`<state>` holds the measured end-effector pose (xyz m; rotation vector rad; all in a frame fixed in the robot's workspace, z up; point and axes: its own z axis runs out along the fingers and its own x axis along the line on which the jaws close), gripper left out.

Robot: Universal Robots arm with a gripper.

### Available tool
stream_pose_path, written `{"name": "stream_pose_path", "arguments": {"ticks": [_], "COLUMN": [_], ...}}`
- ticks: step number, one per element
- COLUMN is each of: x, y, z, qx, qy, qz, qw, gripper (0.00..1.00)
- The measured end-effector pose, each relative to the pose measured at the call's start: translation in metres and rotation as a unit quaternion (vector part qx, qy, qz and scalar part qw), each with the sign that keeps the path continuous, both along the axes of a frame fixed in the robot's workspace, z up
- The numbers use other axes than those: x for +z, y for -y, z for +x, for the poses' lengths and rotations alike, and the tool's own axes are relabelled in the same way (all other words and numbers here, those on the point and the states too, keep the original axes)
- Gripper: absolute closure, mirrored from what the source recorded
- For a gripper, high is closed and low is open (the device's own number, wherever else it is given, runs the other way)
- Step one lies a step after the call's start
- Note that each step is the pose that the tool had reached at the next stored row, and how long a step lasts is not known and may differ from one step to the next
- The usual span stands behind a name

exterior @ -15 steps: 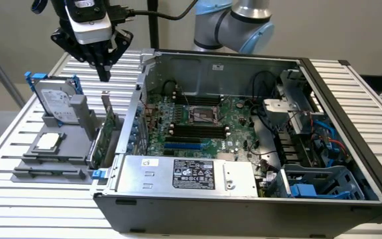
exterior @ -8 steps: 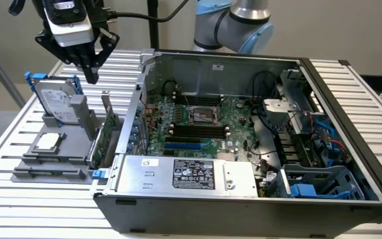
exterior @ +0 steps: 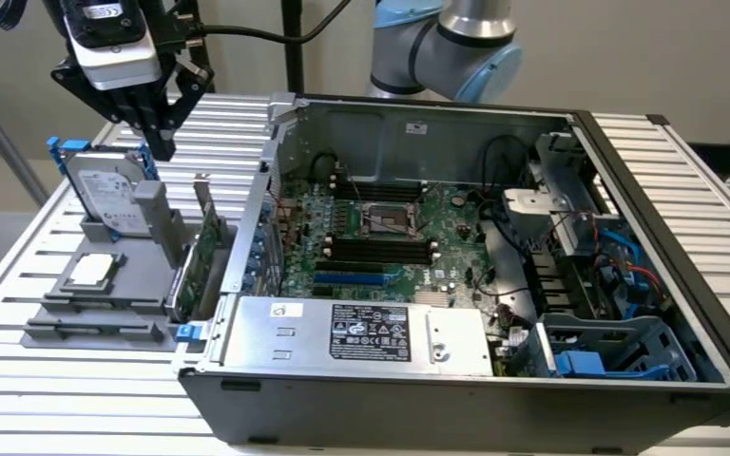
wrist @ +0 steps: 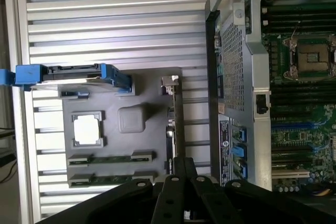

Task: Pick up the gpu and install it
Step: 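Reach for the gpu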

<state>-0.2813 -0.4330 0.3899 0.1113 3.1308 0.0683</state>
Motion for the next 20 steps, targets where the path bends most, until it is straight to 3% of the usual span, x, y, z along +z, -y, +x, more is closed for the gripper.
{"name": "stream_pose_path", "arguments": {"ticks": [7, 8, 9, 11, 13, 14, 20], "x": [0.0, 0.0, 0.0001, 0.0, 0.0, 0.0001, 0.0], "y": [0.0, 0.0, 0.0, 0.0, 0.0, 0.0, 0.0], "z": [-0.0001, -0.0001, -0.0001, -0.0001, -0.0001, -0.0001, -0.0001], "qx": [0.0, 0.0, 0.0, 0.0, 0.0, 0.0, 0.0], "qy": [-0.0001, -0.0001, -0.0001, -0.0001, -0.0001, -0.0001, -0.0001], "qz": [0.0, 0.0, 0.0, 0.0, 0.0, 0.0, 0.0], "qw": [1.0, 1.0, 1.0, 1.0, 1.0, 1.0, 1.0], "gripper": [0.88, 0.76, 0.76, 0.64, 0.64, 0.58, 0.58]}}
